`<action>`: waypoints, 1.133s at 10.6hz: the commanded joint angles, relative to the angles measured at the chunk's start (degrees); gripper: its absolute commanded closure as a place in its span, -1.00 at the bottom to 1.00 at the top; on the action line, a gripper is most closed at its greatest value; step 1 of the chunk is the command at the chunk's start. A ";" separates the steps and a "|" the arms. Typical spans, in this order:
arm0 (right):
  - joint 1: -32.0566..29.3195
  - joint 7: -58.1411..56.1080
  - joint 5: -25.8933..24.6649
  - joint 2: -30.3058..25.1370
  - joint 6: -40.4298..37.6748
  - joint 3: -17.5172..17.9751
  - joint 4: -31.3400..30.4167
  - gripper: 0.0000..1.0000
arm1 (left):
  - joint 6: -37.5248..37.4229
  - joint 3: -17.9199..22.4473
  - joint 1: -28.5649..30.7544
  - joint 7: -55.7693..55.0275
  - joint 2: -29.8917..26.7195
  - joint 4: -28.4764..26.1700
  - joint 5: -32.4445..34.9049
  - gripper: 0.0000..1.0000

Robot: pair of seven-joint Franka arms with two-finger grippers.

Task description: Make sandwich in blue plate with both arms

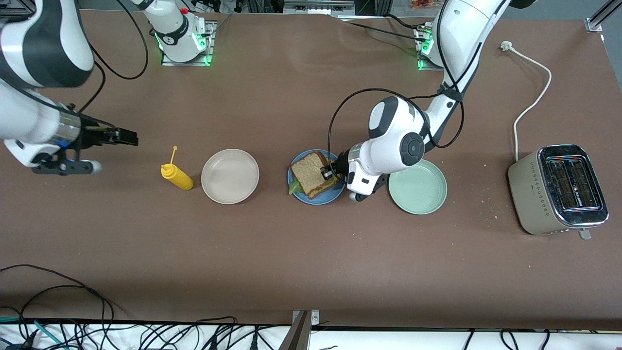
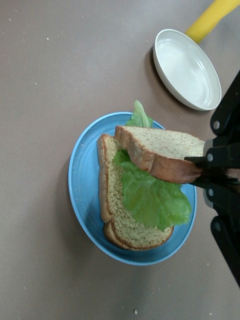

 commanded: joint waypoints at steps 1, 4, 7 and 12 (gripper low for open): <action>5.92 -0.27 -0.77 -7.00 2.21 -7.45 -2.77 -1.00 | -0.21 0.61 -0.33 -0.30 0.04 -1.05 2.63 1.00; 4.44 0.25 -1.65 -8.32 -4.26 -6.66 3.92 -1.00 | -0.21 0.78 -0.15 -0.12 1.27 -1.14 3.86 1.00; 3.11 2.61 0.53 -9.03 -5.17 -6.48 4.01 -1.00 | -0.21 0.78 -0.07 -0.30 2.68 -1.23 7.10 1.00; 2.40 3.86 -0.50 -8.42 -4.91 -6.66 3.84 -1.00 | -0.21 0.96 -0.33 -0.30 3.74 -1.14 7.20 -0.27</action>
